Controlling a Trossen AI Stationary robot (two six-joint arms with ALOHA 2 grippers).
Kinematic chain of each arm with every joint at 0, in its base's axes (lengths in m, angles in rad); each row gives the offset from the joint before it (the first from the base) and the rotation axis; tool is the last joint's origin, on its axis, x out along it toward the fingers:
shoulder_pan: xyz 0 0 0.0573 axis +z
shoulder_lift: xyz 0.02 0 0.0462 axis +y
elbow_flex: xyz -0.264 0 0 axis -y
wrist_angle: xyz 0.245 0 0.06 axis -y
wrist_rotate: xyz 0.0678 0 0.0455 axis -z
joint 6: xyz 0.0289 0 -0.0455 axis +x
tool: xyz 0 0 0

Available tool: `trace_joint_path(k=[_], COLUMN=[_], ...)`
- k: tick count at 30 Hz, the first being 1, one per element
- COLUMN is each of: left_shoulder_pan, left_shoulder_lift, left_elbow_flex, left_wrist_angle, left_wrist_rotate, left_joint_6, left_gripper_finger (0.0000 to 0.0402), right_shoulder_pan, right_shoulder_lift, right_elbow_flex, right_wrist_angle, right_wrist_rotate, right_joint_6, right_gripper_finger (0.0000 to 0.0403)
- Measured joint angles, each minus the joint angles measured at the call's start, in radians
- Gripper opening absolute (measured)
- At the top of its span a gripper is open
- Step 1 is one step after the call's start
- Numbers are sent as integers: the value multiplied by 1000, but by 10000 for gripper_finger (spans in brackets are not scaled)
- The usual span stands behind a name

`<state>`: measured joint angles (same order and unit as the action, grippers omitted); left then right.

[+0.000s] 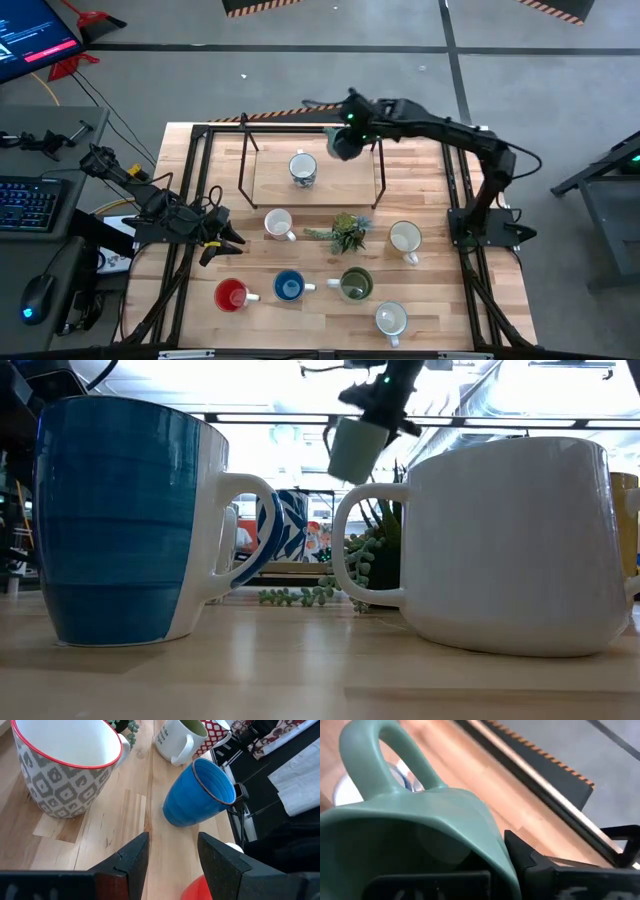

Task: Place coffee mugs
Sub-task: Put the green mug on the shelf

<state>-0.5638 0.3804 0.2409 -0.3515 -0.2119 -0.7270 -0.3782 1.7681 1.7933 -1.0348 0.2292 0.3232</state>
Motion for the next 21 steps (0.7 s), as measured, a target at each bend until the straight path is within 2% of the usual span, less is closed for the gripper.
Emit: trace_joint_path(k=[7, 21], left_shoulder_pan=[0, 0], left_shoulder_lift=[0, 0], left_elbow_flex=[0, 0], left_wrist_angle=[0, 3], left_wrist_rotate=[0, 0], left_joint_6=[-2, -3], left_gripper_finger=[158, 158], right_shoulder_pan=[22, 25], right_shoulder_lift=[76, 181], right_elbow_flex=[-7, -7], right_wrist_angle=[-31, -6], right_wrist_rotate=[-23, -15], right_joint_6=[-33, 35], right_gripper_finger=[0, 0])
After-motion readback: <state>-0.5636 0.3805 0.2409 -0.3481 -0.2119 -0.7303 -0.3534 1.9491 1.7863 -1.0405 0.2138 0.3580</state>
